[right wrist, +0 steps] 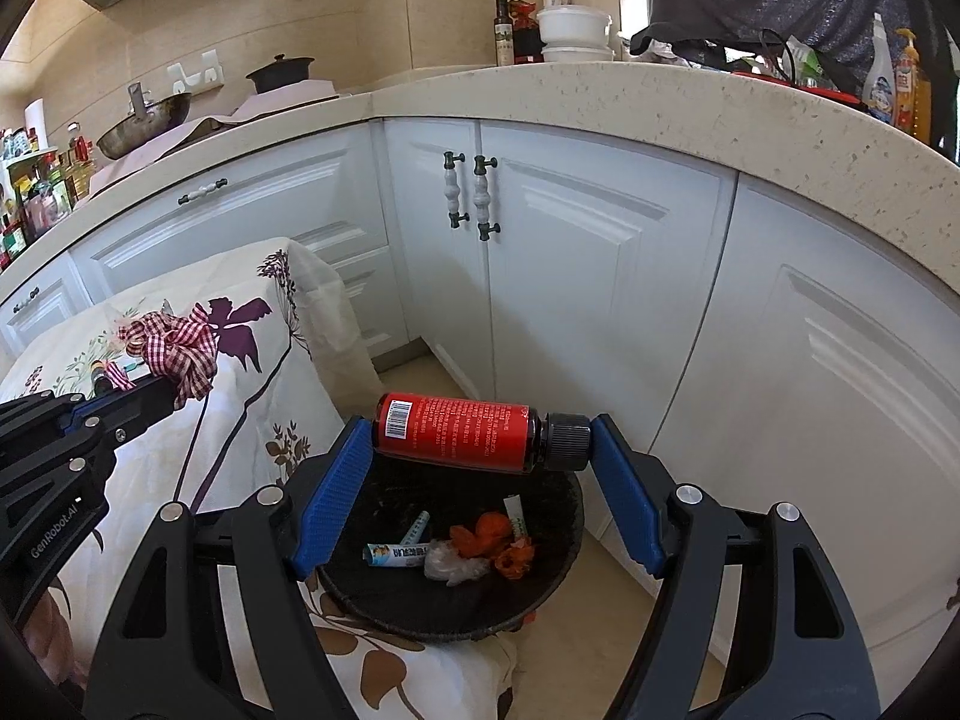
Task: Collect trash
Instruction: 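Lift the ribbon and carry it over the bin with the left gripper, then open both grippers to drop the ribbon and red bottle into the bin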
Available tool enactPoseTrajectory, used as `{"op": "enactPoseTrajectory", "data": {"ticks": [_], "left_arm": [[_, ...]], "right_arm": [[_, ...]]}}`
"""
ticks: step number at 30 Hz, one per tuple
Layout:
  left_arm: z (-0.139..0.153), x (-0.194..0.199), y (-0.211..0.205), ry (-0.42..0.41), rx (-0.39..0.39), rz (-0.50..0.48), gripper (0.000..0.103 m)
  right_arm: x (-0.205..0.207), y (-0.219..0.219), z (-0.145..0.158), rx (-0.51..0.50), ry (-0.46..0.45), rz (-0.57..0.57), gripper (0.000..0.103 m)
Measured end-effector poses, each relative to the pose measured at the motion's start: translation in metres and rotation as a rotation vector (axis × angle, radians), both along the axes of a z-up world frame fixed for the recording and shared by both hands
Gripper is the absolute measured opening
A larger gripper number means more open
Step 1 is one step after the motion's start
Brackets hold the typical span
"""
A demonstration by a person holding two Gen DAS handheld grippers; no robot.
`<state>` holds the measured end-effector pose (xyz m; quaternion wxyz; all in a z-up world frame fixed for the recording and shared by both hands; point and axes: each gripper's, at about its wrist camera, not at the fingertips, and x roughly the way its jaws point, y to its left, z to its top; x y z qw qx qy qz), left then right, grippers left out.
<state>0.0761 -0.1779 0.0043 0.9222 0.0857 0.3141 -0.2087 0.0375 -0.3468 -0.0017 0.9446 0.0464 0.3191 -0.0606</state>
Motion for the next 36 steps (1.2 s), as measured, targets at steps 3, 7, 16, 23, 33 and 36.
{"op": "enactPoseTrajectory", "data": {"ticks": [3, 7, 16, 23, 33, 36], "left_arm": [[-0.002, 0.003, -0.001, 0.001, 0.000, 0.003, 0.007], [-0.006, 0.007, -0.003, 0.006, -0.003, 0.008, 0.007], [-0.010, 0.016, -0.013, -0.025, -0.013, 0.019, 0.007], [-0.017, 0.023, -0.017, -0.020, -0.011, 0.029, 0.008], [-0.015, 0.026, -0.018, -0.041, -0.029, 0.049, 0.046], [-0.008, 0.022, -0.018, -0.087, -0.024, 0.050, 0.051]], "right_arm": [[0.002, 0.000, -0.003, 0.002, 0.001, -0.001, 0.072], [0.005, 0.000, -0.006, 0.004, 0.002, -0.002, 0.072], [0.017, 0.000, -0.011, -0.012, -0.009, -0.004, 0.072], [0.028, 0.000, -0.021, -0.025, -0.007, -0.011, 0.073], [0.031, -0.008, -0.020, -0.015, -0.058, -0.057, 0.080], [0.029, -0.006, -0.013, -0.019, -0.082, -0.061, 0.080]]}}
